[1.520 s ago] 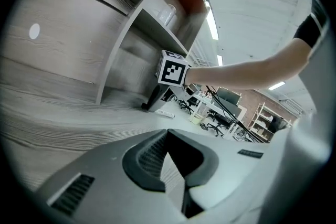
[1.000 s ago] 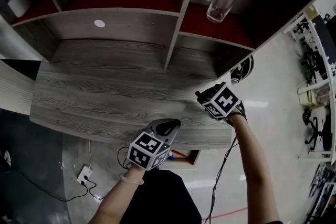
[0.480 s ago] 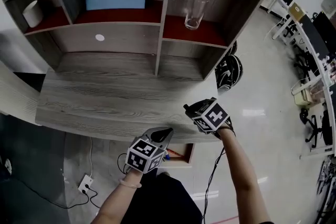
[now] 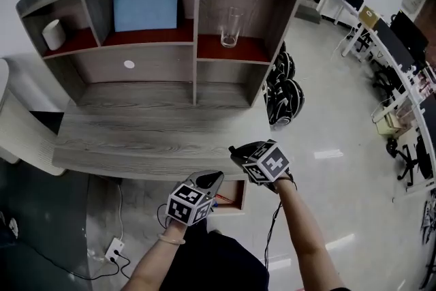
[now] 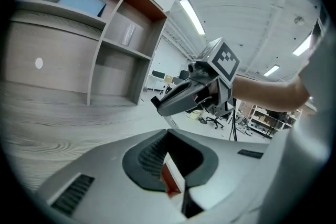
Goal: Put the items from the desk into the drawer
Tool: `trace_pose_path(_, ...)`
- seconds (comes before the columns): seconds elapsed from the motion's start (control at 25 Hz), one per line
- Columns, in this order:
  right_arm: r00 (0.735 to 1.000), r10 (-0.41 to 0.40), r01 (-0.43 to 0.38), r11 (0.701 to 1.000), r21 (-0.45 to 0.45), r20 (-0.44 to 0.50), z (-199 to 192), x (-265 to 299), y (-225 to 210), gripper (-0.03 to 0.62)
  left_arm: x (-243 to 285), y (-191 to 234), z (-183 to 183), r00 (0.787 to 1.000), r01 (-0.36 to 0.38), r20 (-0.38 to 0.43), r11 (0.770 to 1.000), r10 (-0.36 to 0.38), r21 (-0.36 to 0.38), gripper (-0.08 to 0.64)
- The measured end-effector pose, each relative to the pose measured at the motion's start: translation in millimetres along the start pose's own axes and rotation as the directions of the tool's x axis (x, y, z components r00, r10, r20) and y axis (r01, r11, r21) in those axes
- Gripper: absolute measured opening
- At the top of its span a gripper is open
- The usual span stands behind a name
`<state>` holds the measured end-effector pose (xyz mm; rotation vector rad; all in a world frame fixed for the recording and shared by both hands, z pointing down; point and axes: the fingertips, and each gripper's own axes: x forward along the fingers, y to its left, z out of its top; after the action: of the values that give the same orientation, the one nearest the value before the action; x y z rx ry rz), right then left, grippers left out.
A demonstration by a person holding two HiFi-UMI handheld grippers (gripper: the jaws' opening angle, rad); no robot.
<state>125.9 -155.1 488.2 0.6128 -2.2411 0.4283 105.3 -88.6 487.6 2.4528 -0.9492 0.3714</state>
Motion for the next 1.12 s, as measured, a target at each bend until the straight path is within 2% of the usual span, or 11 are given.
trace_pose_path(0.44,0.989,-0.055,0.050,0.998,0.034,0.140,-15,-39,36,0.063,-8,-34,-14,1.000,0.021,-0.006,0.999,-0.020,0.036,0.003)
trace_pose_path(0.6,0.983,-0.066,0.055,0.996,0.065,0.170,-36,-40,49,0.063,-10,-39,-32,0.999,0.017,-0.034,0.999,-0.016,0.033,0.003)
trace_pose_path(0.92,0.969,-0.078,0.070,0.997,0.043,0.235,-60,-29,69,0.063,-14,-34,-63,0.997,-0.018,-0.070,1.000,0.020,0.026,0.003)
trace_pose_path(1.12,0.965,-0.059,0.049,0.998,0.046,0.254,-71,-14,79,0.064,-14,-27,-75,0.995,-0.049,-0.082,0.999,0.050,0.019,0.003)
